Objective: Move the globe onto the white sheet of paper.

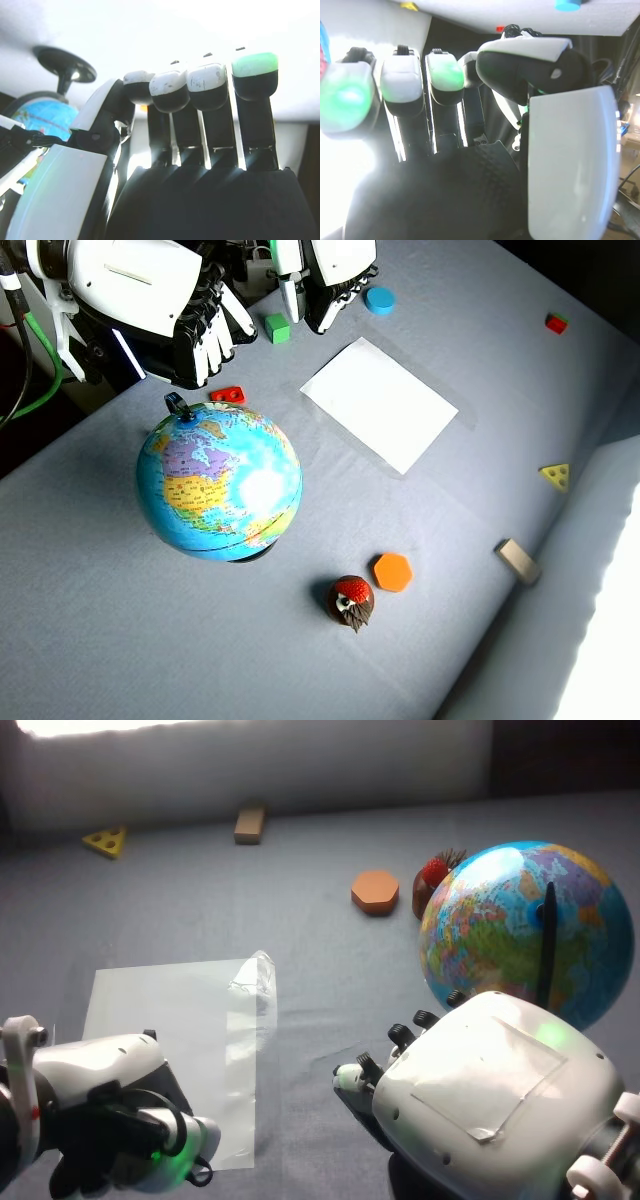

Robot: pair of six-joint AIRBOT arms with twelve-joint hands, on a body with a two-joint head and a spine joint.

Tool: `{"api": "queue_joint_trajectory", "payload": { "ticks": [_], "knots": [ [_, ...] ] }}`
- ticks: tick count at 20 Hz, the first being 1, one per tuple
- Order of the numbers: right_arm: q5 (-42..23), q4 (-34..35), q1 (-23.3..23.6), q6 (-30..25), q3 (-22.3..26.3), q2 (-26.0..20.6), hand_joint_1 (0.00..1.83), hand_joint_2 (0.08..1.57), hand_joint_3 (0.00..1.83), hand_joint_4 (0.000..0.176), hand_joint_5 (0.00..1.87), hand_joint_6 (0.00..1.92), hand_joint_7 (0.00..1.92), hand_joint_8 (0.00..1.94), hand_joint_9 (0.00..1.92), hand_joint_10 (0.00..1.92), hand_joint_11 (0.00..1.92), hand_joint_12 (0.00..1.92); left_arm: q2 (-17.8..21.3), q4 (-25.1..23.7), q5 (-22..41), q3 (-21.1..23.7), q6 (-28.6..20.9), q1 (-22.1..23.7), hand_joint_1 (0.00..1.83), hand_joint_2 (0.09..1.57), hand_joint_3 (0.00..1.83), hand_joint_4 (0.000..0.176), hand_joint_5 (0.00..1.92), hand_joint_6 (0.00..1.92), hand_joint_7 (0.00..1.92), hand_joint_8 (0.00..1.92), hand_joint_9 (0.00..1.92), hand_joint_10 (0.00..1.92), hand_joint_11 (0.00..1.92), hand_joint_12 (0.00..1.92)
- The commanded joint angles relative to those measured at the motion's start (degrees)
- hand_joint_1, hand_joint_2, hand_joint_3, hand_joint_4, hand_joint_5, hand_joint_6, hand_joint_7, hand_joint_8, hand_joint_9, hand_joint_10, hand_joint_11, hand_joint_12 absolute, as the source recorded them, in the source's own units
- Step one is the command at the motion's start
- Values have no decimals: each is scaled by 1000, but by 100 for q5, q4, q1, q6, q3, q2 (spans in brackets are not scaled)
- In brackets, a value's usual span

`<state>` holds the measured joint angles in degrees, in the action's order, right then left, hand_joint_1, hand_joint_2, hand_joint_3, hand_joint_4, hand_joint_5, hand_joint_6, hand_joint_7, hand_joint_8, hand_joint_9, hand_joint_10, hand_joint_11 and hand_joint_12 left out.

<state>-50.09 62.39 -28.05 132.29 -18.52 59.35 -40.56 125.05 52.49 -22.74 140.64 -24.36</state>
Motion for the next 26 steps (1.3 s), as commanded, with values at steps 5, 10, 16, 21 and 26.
{"api": "queue_joint_trajectory", "payload": {
  "ticks": [5,10,16,21,26],
  "knots": [
    [-235,-429,42,-33,53,-29,0,1213,28,0,131,39,173,0,103,52,0,100,139,-300,-80,-5,-14,146,0,1201,17,5,33,4,95,2,102,3,0,297],
    [377,-471,9,-390,49,-269,0,1212,24,0,144,42,166,0,104,49,0,99,385,-557,-104,36,347,243,0,1215,9,5,29,4,102,1,127,8,0,420],
    [1181,-3744,-944,-2818,-78,-1052,22,1200,6,0,152,22,155,1,93,23,0,15,388,-2358,-633,-35,-836,-1043,0,1209,0,5,24,0,85,0,92,0,0,283],
    [806,-7152,-1767,-5693,-579,-1585,5,1210,7,0,145,14,152,1,86,15,0,0,318,-4243,-244,-38,-2741,-2234,0,1203,0,5,16,0,78,0,90,0,0,279],
    [77,-9034,-2570,-7162,-1385,-1781,4,1208,5,0,154,16,163,5,89,14,0,0,-110,-5688,946,-8,-4349,-3401,0,1203,0,1,9,0,79,1,108,7,0,330]
  ]
}}
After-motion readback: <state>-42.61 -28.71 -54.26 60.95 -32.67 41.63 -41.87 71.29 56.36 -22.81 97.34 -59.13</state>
